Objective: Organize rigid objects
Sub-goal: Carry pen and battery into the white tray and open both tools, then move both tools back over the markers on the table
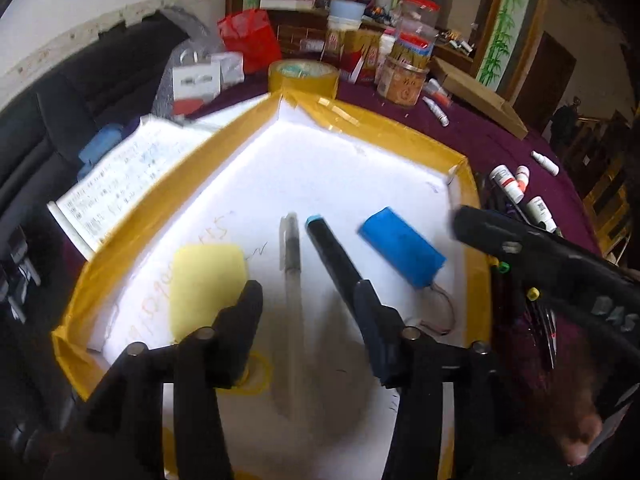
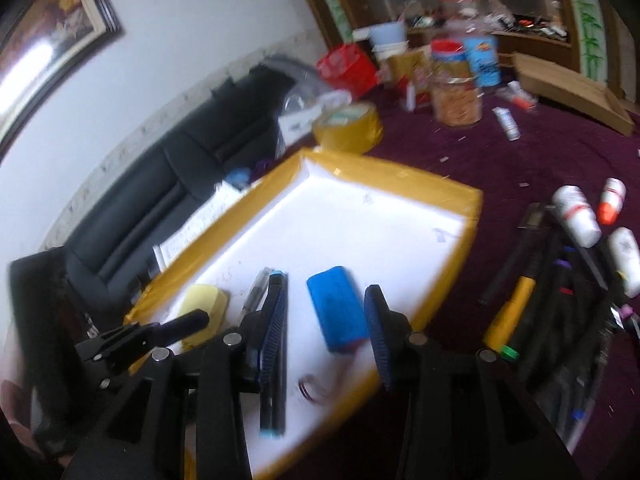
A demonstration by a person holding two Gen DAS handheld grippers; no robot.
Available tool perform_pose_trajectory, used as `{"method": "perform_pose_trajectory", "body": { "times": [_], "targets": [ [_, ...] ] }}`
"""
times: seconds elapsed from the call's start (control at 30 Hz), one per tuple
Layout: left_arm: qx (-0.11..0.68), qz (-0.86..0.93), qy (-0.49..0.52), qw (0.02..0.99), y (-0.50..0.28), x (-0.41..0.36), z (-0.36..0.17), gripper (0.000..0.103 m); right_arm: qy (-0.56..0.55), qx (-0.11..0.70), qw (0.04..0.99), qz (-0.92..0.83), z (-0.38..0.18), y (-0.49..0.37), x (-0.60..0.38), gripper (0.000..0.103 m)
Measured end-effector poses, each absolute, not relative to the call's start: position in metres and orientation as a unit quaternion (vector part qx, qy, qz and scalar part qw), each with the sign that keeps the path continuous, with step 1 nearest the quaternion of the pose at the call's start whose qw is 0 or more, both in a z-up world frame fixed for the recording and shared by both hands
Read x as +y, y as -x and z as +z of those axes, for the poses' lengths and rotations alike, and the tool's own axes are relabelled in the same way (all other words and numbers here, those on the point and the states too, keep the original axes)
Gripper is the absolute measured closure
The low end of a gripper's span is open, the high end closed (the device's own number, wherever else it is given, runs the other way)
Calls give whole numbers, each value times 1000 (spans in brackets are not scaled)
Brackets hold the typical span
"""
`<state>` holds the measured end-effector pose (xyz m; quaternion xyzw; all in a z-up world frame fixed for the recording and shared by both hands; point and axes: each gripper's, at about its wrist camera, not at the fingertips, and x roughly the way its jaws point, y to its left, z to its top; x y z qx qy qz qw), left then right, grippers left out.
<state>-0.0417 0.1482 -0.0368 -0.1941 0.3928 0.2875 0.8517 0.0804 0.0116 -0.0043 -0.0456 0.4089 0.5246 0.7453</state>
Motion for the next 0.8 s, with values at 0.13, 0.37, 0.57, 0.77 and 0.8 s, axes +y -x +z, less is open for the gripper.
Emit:
{"method": "perform_pose_trajectory", "body": {
  "times": [0.13,0.37,0.57,0.77,0.8],
  "targets": [
    [366,271,179,872,41,123,-20,52,7,402,762,508,1,-82,-49,66],
    [372,167,165,898,11,60,-11,42,-11,419,783,460,-18,-88,-139,66],
    [400,110,141,899,-21,12,-13,42,-2,415,816,403,-16,-115,-199,58],
    [411,95,128,898,-37,-4,-9,42,-1,422,830,365,-8,-172,-230,58],
    [413,95,125,897,-39,-5,-9,43,-3,427,830,360,-9,-180,-232,58]
  ]
}}
